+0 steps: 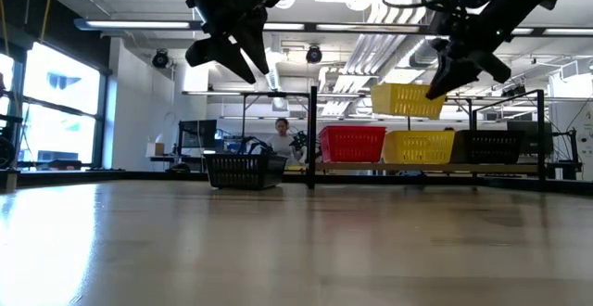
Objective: Stack baskets on shelf by color
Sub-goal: Stack the top yellow bin on top of the yellow bin on the shelf
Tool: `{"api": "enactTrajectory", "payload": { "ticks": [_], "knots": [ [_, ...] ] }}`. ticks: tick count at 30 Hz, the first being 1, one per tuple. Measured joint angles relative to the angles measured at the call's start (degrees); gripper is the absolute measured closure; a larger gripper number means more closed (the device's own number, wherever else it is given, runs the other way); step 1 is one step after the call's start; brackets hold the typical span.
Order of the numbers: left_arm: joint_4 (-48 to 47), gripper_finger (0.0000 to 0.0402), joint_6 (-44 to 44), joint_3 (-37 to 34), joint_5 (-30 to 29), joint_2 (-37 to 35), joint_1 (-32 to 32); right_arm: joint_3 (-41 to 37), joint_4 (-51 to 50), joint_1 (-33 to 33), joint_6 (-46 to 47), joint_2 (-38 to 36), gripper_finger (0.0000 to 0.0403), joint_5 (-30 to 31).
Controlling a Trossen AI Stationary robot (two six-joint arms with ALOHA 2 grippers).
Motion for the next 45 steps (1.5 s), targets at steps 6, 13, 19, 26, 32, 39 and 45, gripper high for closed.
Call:
{"api": "enactTrajectory", "payload": {
  "ticks": [6,13,19,26,32,39,45],
  "knots": [
    [0.00,0.0261,-0.48,-0.02,-0.05,0.00,0.00,0.00,-0.44,-2.82,-0.14,3.26,0.0403,-0.96],
    [0.00,0.0261,-0.50,-0.02,-0.11,0.00,0.00,0.00,-1.69,-3.68,-0.12,6.24,0.0403,-1.87],
    [0.00,0.0261,-0.67,-0.02,-0.09,0.02,-0.02,0.00,-1.72,-3.85,-0.42,8.06,0.0403,-1.39],
    [0.00,0.0261,-1.99,-0.02,-0.09,0.02,-0.02,0.00,-1.76,-6.13,-0.50,8.78,0.0403,-0.62],
    [0.00,0.0261,-2.01,-0.02,-0.07,0.02,-0.02,0.00,-1.70,-6.36,-0.53,8.78,0.0403,-0.92],
    [0.00,0.0261,-2.01,-0.02,-0.07,0.03,-0.02,0.00,-1.66,-6.36,0.15,8.78,0.0364,-0.93],
    [0.00,0.0261,-2.00,-0.02,-0.02,0.03,-0.02,0.32,-2.18,-5.86,0.73,8.68,0.0310,-0.39]
  ]
}}
